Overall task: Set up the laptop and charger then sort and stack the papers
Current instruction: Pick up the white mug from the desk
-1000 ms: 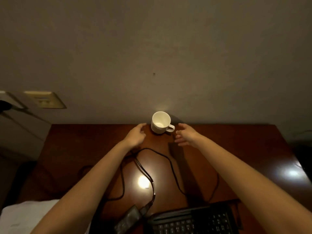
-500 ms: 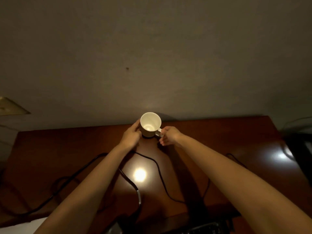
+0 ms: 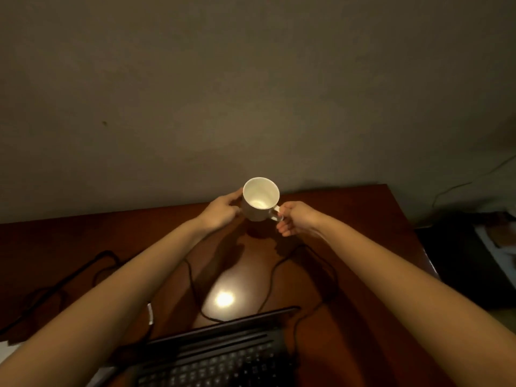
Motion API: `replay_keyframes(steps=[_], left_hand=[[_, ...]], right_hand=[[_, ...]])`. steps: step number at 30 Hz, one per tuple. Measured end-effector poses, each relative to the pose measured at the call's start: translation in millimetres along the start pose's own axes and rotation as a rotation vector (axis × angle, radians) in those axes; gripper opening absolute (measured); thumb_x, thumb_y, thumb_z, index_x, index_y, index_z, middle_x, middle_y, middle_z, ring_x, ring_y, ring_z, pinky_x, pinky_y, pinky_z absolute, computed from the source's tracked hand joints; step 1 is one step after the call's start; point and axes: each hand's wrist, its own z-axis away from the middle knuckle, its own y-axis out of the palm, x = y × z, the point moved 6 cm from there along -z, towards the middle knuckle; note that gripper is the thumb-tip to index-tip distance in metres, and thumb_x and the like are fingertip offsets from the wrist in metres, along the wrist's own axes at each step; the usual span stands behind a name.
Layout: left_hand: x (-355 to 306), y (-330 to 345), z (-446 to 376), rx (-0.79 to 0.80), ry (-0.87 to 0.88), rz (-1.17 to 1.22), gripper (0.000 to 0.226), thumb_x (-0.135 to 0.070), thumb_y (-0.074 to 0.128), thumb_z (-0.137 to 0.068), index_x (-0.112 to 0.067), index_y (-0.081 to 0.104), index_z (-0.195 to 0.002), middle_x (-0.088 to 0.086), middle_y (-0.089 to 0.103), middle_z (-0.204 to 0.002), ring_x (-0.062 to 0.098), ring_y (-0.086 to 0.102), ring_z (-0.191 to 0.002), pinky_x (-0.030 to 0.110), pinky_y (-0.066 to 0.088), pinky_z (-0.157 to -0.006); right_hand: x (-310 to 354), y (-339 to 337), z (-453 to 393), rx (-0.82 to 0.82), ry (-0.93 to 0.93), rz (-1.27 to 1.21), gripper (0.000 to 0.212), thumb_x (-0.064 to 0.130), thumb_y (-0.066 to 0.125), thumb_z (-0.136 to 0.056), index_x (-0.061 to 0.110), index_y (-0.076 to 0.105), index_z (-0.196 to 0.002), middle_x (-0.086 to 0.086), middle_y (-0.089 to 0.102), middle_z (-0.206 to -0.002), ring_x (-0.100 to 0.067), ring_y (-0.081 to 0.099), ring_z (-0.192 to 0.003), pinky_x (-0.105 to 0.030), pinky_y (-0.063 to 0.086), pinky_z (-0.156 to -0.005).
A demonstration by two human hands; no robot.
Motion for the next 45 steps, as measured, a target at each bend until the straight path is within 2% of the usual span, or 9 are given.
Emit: replay_keyframes(steps=[5,8,10,24,28,34,38,42,45], left_hand=[[-61,87,-15,0.121,0.008,-0.07,0.075,0.017,0.044,-0.086,-0.013,0.021,-0.15,0.003,0.037,-0.147,0.016,0.039,-0.129,0.013,0.035,-0.08],[-83,138,-30,0.183,-0.081,0.057,0.078,0.019,0.038,-0.087,-0.027,0.022,-0.148,0.003,0.058,-0.106,0.014,0.05,-0.089,0.021,0.042,-0.068],[-95,169,-40,0.188,-0.113,0.135,0.078,0.02,0.034,-0.085,-0.032,0.029,-0.143,0.001,0.054,-0.089,0.013,0.048,-0.078,0.026,0.042,-0.071],[-119,303,-126,0.107,-0.225,0.297,0.081,0.017,0.036,-0.083,-0.035,0.032,-0.145,0.007,0.059,-0.117,0.015,0.056,-0.075,0.023,0.043,-0.053],[-102,316,-141,0.069,-0.28,0.368,0.08,0.018,0.032,-0.085,-0.033,0.032,-0.146,0.012,0.057,-0.104,0.019,0.051,-0.076,0.019,0.043,-0.044],[-85,326,-147,-0.004,-0.281,0.403,0.079,0.019,0.038,-0.085,-0.031,0.033,-0.146,0.009,0.061,-0.111,0.014,0.052,-0.072,0.026,0.043,-0.061],[-80,332,-139,0.022,-0.291,0.391,0.081,0.016,0.043,-0.086,-0.031,0.025,-0.149,0.012,0.061,-0.112,0.017,0.052,-0.074,0.026,0.04,-0.06],[-76,332,-135,0.049,-0.289,0.398,0.079,0.011,0.045,-0.087,-0.032,0.025,-0.149,0.008,0.06,-0.117,0.019,0.053,-0.085,0.029,0.045,-0.067],[-75,331,-126,0.082,-0.296,0.391,0.067,0.002,0.048,-0.091,-0.03,0.031,-0.148,0.011,0.058,-0.128,0.02,0.057,-0.095,0.029,0.047,-0.072]], right_hand=[[-35,-88,26,-0.045,-0.031,-0.022,0.033,0.01,0.027,-0.102,0.01,0.044,-0.074,-0.012,0.053,-0.069,-0.017,0.051,-0.057,-0.023,0.048,-0.053],[-57,-137,33,-0.079,-0.037,-0.032,0.031,0.013,0.029,-0.103,0.011,0.045,-0.076,-0.012,0.053,-0.069,-0.016,0.051,-0.056,-0.025,0.048,-0.054],[-73,-166,34,-0.105,-0.023,-0.036,0.03,0.013,0.029,-0.103,0.012,0.045,-0.077,-0.012,0.054,-0.07,-0.017,0.052,-0.057,-0.025,0.048,-0.054],[-147,-292,-27,-0.205,0.124,-0.044,0.025,0.01,0.032,-0.099,0.014,0.048,-0.08,-0.011,0.057,-0.075,-0.018,0.056,-0.064,-0.027,0.047,-0.057],[-154,-307,-45,-0.158,0.157,-0.019,0.026,0.009,0.031,-0.099,0.014,0.047,-0.08,-0.011,0.056,-0.074,-0.019,0.055,-0.065,-0.027,0.048,-0.058],[-162,-308,-59,-0.111,0.179,0.014,0.026,0.009,0.03,-0.1,0.013,0.047,-0.081,-0.011,0.057,-0.076,-0.018,0.056,-0.067,-0.026,0.048,-0.059],[-168,-304,-61,-0.125,0.196,0.025,0.025,0.01,0.03,-0.1,0.011,0.049,-0.083,-0.012,0.057,-0.078,-0.019,0.057,-0.068,-0.027,0.051,-0.061],[-172,-297,-55,-0.191,0.21,-0.106,0.024,0.015,0.03,-0.103,0.005,0.048,-0.116,-0.014,0.056,-0.08,-0.02,0.057,-0.069,-0.029,0.051,-0.062],[-172,-293,-45,-0.238,0.207,-0.258,0.038,0.016,0.028,-0.104,0.008,0.032,-0.14,-0.02,0.057,-0.099,-0.032,0.063,-0.094,-0.035,0.051,-0.072]])
